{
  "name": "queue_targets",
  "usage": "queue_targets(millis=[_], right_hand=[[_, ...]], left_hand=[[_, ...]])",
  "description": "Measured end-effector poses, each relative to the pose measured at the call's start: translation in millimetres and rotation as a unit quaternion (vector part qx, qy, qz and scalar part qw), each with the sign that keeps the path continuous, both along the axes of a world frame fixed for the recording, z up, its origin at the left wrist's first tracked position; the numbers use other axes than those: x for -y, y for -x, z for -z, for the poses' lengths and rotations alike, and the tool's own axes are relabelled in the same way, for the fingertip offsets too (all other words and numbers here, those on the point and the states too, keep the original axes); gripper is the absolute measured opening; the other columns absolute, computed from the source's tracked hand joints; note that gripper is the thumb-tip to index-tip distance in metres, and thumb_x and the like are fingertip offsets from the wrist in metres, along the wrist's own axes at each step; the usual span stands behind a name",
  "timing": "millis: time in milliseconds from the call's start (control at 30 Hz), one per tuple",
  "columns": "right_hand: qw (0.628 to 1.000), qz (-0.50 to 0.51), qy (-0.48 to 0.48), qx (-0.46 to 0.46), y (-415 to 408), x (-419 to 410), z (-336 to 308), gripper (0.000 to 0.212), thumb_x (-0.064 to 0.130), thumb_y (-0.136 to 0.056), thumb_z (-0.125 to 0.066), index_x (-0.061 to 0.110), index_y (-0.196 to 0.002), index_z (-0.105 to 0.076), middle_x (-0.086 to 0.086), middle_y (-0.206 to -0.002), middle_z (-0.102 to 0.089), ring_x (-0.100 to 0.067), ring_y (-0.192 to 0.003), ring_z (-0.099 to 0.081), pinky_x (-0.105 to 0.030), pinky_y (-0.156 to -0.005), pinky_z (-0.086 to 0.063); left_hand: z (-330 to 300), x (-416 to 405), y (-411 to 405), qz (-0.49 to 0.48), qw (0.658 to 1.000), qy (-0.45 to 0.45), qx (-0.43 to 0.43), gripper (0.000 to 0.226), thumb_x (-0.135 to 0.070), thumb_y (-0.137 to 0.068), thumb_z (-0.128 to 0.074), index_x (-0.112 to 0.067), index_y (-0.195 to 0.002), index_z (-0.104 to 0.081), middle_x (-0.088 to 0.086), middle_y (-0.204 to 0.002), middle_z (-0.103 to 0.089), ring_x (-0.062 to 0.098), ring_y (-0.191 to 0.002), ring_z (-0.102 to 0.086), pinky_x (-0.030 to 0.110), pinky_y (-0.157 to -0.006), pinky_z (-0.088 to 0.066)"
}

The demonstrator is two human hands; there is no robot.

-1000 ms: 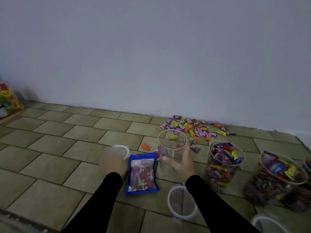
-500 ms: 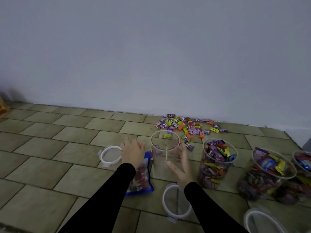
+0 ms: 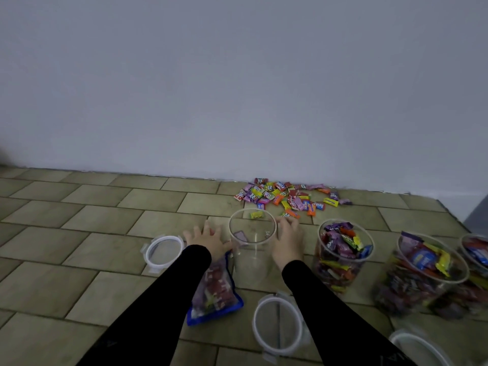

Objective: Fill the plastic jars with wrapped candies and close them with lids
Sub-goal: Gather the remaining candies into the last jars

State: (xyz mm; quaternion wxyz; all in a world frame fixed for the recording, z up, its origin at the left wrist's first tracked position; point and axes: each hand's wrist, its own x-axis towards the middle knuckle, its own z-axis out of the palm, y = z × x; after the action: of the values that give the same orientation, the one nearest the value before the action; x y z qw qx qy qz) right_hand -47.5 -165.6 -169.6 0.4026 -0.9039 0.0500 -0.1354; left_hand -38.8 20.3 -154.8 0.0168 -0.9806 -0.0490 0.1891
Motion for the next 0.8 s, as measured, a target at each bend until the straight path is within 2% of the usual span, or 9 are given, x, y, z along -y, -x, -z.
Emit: queue_targets(millis=[33,100,200,267,433,600,733,800], right_hand=[[0.998,0.006,0.067,-0.02,-3,1,1,0.026,0.018,-0.092,-0.053,0.023,-0.117,-0.059,-0.004,-0.128,-0.042,-0.026,-0.12,-0.041,-0.037,-0.1,-0.037],[0.988,0.008,0.134,-0.077,-10,2,5,0.038,0.029,-0.092,-0.053,0.025,-0.13,-0.05,-0.007,-0.143,-0.031,-0.029,-0.134,-0.028,-0.04,-0.106,-0.031],[0.975,-0.011,0.148,-0.165,-20,0,14,0.053,0.042,-0.097,-0.043,0.029,-0.146,-0.027,-0.008,-0.158,-0.002,-0.034,-0.146,0.005,-0.054,-0.114,-0.014],[0.965,-0.023,0.164,-0.203,-25,0,19,0.055,0.045,-0.1,-0.032,0.032,-0.15,-0.015,-0.007,-0.159,0.012,-0.035,-0.145,0.015,-0.058,-0.113,-0.006],[0.952,0.0,0.229,-0.203,-42,-6,30,0.053,0.048,-0.101,-0.019,0.037,-0.152,-0.005,-0.007,-0.159,0.018,-0.035,-0.145,0.015,-0.06,-0.113,-0.003],[0.951,0.021,0.229,-0.205,-67,-5,32,0.059,0.052,-0.1,-0.024,0.035,-0.151,-0.001,-0.01,-0.159,0.016,-0.037,-0.145,0.014,-0.062,-0.112,-0.006],[0.956,0.046,0.223,-0.185,-87,-2,31,0.059,0.049,-0.1,-0.024,0.038,-0.15,0.005,-0.009,-0.159,0.018,-0.036,-0.144,0.018,-0.064,-0.111,-0.001],[0.958,0.06,0.228,-0.166,-94,-3,30,0.059,0.047,-0.1,-0.025,0.038,-0.151,0.004,-0.009,-0.159,0.018,-0.036,-0.144,0.019,-0.064,-0.111,0.0]], left_hand=[[0,0,-3,0.005,1.0,-0.003,-0.012,0.071,-0.064,-0.095,-0.023,-0.03,-0.154,-0.001,0.005,-0.161,0.011,0.035,-0.147,0.005,0.059,-0.112,-0.002],[-3,3,-7,0.016,0.999,0.001,-0.029,0.071,-0.061,-0.096,-0.025,-0.029,-0.154,0.001,0.004,-0.161,0.01,0.033,-0.147,0.008,0.059,-0.113,0.001],[-4,8,-16,0.053,0.997,0.004,-0.057,0.073,-0.057,-0.097,-0.027,-0.023,-0.154,0.003,0.004,-0.162,0.008,0.029,-0.148,0.006,0.061,-0.112,0.003],[-2,10,-23,0.091,0.993,-0.009,-0.076,0.073,-0.058,-0.097,-0.025,-0.023,-0.154,0.004,0.001,-0.162,0.009,0.027,-0.148,0.005,0.065,-0.11,0.001],[6,11,-52,0.138,0.989,-0.004,-0.046,0.069,-0.057,-0.098,-0.021,-0.027,-0.153,0.007,0.002,-0.16,0.018,0.03,-0.148,0.006,0.063,-0.112,-0.005],[27,29,-77,0.103,0.989,0.096,0.047,0.064,-0.049,-0.101,-0.022,-0.024,-0.154,0.001,0.003,-0.161,0.01,0.031,-0.148,0.005,0.058,-0.115,-0.006],[29,42,-95,0.074,0.98,0.152,0.106,0.063,-0.053,-0.1,-0.019,-0.03,-0.153,0.007,0.005,-0.161,0.012,0.03,-0.148,0.006,0.058,-0.115,-0.007],[30,46,-103,0.089,0.978,0.139,0.13,0.07,-0.062,-0.097,-0.019,-0.031,-0.152,0.011,0.006,-0.16,0.015,0.03,-0.148,0.008,0.057,-0.115,-0.003]])
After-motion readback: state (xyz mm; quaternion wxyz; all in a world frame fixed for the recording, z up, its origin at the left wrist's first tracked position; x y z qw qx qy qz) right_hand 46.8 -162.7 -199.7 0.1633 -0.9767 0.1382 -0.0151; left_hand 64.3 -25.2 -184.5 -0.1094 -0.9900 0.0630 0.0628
